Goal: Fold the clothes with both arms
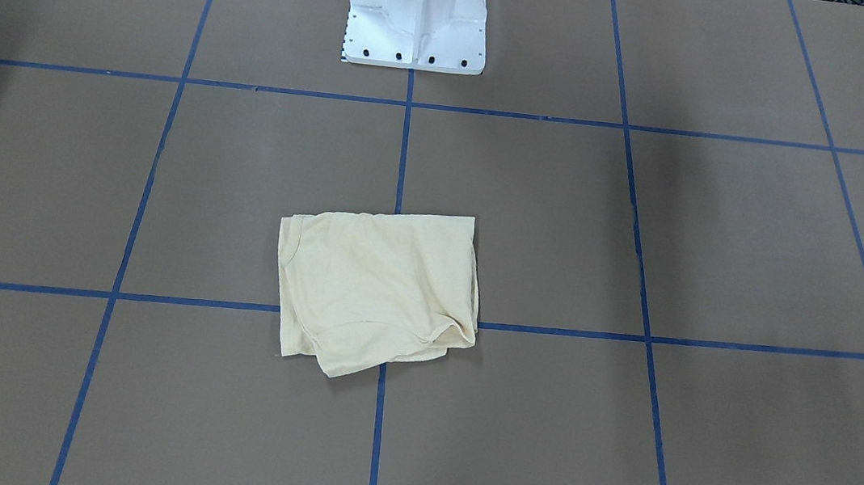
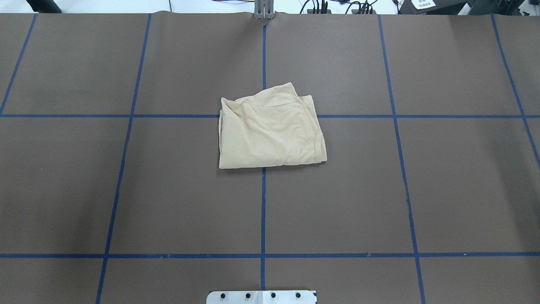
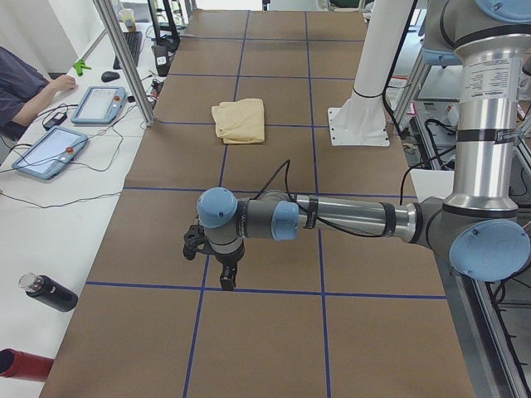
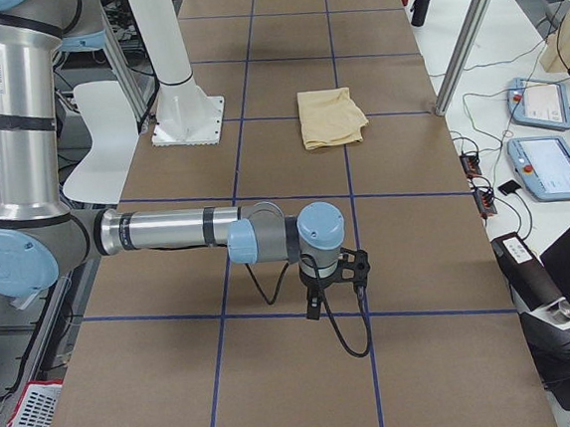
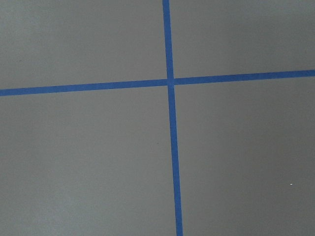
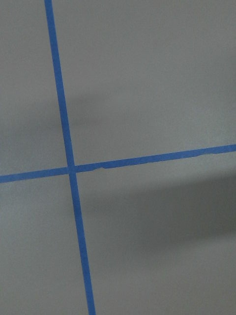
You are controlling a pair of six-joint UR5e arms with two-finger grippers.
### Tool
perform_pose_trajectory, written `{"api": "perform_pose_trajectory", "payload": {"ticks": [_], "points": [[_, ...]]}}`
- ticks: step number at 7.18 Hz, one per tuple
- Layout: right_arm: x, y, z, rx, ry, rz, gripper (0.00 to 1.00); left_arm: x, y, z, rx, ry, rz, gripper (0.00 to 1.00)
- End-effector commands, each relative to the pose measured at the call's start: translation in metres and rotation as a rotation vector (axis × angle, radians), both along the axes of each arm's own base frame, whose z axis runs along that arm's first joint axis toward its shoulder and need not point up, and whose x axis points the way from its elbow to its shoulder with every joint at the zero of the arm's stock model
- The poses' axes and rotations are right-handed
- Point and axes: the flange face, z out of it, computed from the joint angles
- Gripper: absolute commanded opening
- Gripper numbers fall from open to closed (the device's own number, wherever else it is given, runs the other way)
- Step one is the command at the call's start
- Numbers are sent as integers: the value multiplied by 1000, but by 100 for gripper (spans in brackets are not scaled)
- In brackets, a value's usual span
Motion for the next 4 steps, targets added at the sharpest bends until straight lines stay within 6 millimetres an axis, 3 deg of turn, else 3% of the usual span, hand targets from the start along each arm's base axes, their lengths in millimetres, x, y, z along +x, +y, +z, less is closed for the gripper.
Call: {"api": "perform_pose_trajectory", "payload": {"ticks": [1, 4], "points": [[1, -1, -2, 44, -1, -39, 100, 0, 0, 0, -1, 0, 0, 99], [0, -1, -1, 39, -5, -39, 100, 0, 0, 1, -3, 0, 0, 99]]}}
